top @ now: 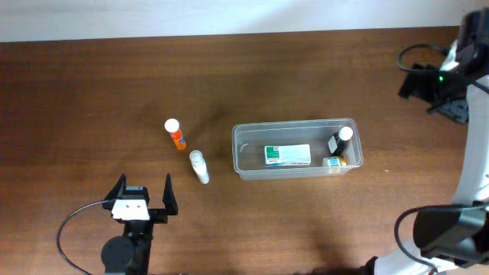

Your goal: Pack container

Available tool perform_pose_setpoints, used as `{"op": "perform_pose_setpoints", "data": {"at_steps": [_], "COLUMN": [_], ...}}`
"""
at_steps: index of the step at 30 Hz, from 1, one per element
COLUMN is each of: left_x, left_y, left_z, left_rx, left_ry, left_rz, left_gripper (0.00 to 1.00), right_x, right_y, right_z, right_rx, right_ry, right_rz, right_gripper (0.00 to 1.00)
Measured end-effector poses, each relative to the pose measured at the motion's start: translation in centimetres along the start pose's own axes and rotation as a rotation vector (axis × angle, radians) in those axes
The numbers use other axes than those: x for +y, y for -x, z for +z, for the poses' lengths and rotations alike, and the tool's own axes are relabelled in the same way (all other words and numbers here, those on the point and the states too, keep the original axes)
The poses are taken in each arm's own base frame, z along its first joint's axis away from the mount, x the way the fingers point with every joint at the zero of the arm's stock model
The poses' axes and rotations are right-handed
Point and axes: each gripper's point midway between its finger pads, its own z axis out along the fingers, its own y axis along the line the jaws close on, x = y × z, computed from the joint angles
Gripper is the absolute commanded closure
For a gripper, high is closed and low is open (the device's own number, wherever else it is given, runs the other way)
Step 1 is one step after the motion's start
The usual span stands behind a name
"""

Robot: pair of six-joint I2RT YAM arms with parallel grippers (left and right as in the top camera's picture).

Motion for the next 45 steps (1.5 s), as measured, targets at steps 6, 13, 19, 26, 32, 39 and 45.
{"op": "perform_pose_setpoints", "data": {"at_steps": [6, 13, 19, 26, 32, 39, 45], "left_x": [-0.2, -2.1, -4.0, -6.3, -9.1, -8.7, -9.7], "left_y": [0.0, 3.5, 4.6, 12.2, 17.8, 18.1, 15.6], "left_z": [0.0, -0.4, -0.7, 0.2, 1.2, 2.8, 2.9], "left_rx": [-0.002, -0.143, -0.119, 0.094, 0.176, 0.537, 0.730], "left_ry": [-0.011, -0.122, -0.233, -0.377, -0.564, -0.472, -0.445], "left_rz": [0.000, 0.009, 0.014, 0.027, 0.021, -0.041, -0.107], "left_gripper": [0.01, 0.01, 0.01, 0.01, 0.01, 0.01, 0.00], "right_x": [-2.2, -2.6, -2.6, -2.6, -2.6, -2.6, -2.6], "right_y": [-0.5, -1.6, -1.5, -1.4, -1.5, -1.5, -1.5], "right_z": [3.2, 4.5, 4.6, 4.6, 4.6, 4.7, 4.7], "right_rx": [0.056, 0.103, 0.097, 0.094, 0.095, 0.097, 0.097], "right_ry": [-0.031, -0.042, -0.041, -0.040, -0.041, -0.041, -0.041], "right_rz": [0.053, 0.062, 0.062, 0.065, 0.069, 0.069, 0.069], "right_gripper": [0.02, 0.02, 0.02, 0.02, 0.02, 0.02, 0.02]}}
